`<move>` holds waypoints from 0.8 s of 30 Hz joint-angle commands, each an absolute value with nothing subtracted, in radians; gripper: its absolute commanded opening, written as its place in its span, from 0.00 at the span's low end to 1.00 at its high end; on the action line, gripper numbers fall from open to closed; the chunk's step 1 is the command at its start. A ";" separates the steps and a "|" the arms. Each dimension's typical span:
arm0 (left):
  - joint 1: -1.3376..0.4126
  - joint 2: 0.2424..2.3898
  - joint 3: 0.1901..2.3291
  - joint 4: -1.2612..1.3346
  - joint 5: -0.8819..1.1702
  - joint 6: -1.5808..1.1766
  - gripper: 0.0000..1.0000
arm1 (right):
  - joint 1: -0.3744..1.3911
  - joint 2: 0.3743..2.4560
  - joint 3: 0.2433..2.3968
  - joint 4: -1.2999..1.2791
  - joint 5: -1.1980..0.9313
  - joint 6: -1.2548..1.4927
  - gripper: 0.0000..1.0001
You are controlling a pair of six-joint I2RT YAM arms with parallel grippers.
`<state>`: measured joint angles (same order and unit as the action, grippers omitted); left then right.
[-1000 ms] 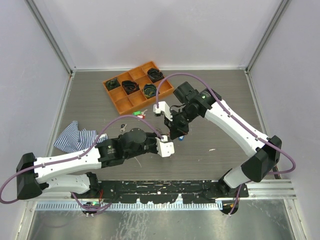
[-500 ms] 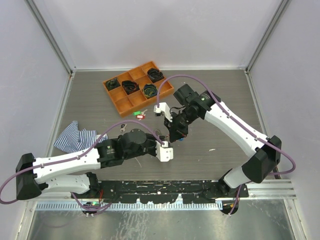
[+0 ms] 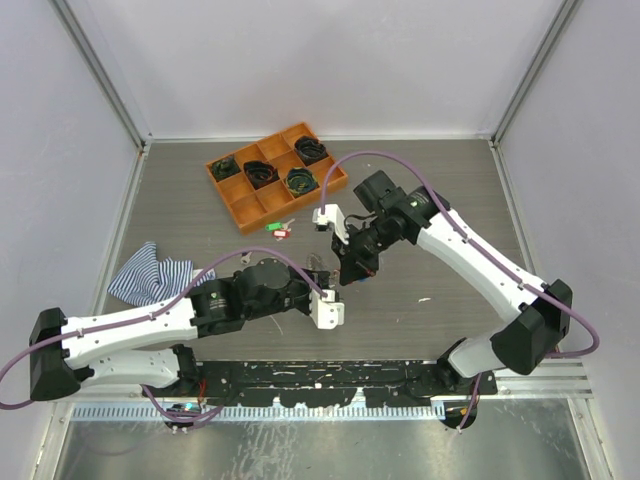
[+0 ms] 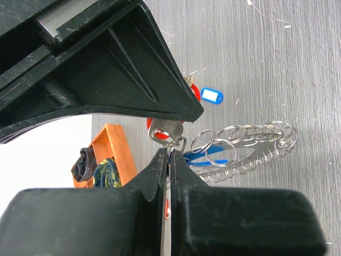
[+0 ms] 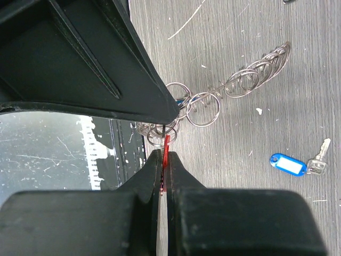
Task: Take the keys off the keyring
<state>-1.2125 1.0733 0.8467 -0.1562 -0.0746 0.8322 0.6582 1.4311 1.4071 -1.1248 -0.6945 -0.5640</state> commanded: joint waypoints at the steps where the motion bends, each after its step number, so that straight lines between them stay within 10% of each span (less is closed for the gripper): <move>1: -1.209 1.045 0.884 -0.159 -0.058 0.859 0.00 | 0.650 1.369 1.399 -1.077 -0.698 -0.525 0.01; 17: -1.146 1.025 0.765 0.054 0.076 0.557 0.00 | 0.650 1.331 1.503 -1.138 -0.675 -0.630 0.01; 24: -1.144 0.997 0.705 0.164 0.101 0.415 0.36 | 0.650 1.318 1.488 -1.145 -0.683 -0.666 0.01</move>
